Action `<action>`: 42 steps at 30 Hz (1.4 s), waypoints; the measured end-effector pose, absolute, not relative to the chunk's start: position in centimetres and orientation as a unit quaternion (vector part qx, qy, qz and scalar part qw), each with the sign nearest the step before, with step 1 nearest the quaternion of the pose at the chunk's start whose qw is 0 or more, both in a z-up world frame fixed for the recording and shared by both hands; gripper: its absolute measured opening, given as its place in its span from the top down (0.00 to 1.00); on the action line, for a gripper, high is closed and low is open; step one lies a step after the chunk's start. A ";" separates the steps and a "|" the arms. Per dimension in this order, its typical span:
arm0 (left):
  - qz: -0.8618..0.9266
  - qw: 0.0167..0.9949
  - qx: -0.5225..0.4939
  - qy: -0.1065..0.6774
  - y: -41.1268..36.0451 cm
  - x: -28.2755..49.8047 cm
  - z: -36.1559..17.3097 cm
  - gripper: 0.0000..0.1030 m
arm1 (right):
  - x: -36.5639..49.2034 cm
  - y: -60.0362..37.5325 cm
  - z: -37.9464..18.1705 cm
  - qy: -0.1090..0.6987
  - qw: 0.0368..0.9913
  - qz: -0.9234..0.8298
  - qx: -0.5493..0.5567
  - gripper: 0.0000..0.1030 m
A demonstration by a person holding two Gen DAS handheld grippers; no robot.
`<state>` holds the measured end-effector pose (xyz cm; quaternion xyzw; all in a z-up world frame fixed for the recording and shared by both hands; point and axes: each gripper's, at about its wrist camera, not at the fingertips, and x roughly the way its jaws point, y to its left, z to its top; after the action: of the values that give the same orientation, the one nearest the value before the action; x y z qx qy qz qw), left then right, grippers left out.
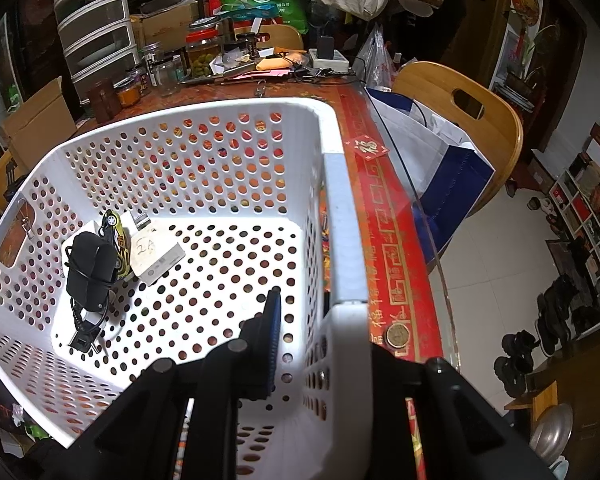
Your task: Organize rigid objects
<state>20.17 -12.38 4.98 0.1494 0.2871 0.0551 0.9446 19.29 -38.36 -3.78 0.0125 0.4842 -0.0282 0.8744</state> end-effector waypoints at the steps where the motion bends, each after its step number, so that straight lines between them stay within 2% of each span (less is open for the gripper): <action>1: 0.041 0.944 0.150 0.290 -13.1 20.0 5.1 0.42 | 19.3 -38.4 -3.8 0.484 0.874 -0.028 0.012 0.82; 6: -0.060 0.922 0.166 0.345 -18.7 19.4 4.3 0.42 | 19.4 -38.4 -3.7 0.484 0.875 -0.027 0.013 0.82; 12: -0.109 0.868 0.221 0.431 -24.7 20.8 0.2 0.42 | 19.4 -38.3 -3.7 0.483 0.875 -0.026 0.013 0.82; 16: -0.102 0.843 0.253 0.463 -26.4 21.3 -2.2 0.42 | 19.5 -38.2 -3.7 0.482 0.876 -0.023 0.014 0.81; 22: -0.121 0.828 0.237 0.494 -26.1 22.8 -3.4 0.41 | 19.5 -38.2 -3.7 0.482 0.876 -0.020 0.016 0.81; 28: -0.138 0.832 0.230 0.485 -25.3 23.2 -2.9 0.15 | 19.6 -38.2 -3.7 0.482 0.876 -0.021 0.017 0.81; 30: -0.156 0.845 0.206 0.468 -24.6 22.9 -2.1 0.13 | 19.6 -38.3 -3.9 0.482 0.875 -0.021 0.019 0.80; 32: -0.169 0.858 0.182 0.450 -23.9 22.1 -1.2 0.09 | 19.6 -38.5 -3.9 0.481 0.876 -0.018 0.024 0.67; 34: -0.184 0.880 0.157 0.409 -22.6 21.0 0.1 0.04 | 19.3 -38.7 -3.8 0.480 0.876 -0.037 0.021 0.23; 35: -0.188 0.891 0.151 0.385 -21.9 20.4 0.7 0.00 | 19.0 -38.9 -3.5 0.475 0.878 -0.046 0.019 0.17; 39: -0.200 0.925 0.098 0.309 -17.6 17.1 3.3 0.00 | 14.9 -39.8 -0.2 0.403 0.910 -0.074 0.056 0.00; 42: -0.184 0.942 0.058 0.276 -13.6 14.1 4.8 0.00 | 10.2 -39.0 2.8 0.317 0.940 -0.085 0.094 0.00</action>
<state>14.12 -13.60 4.84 0.0578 0.2761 -0.1841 0.9416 10.21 -38.98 2.78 0.0937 0.3171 -0.0852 0.9399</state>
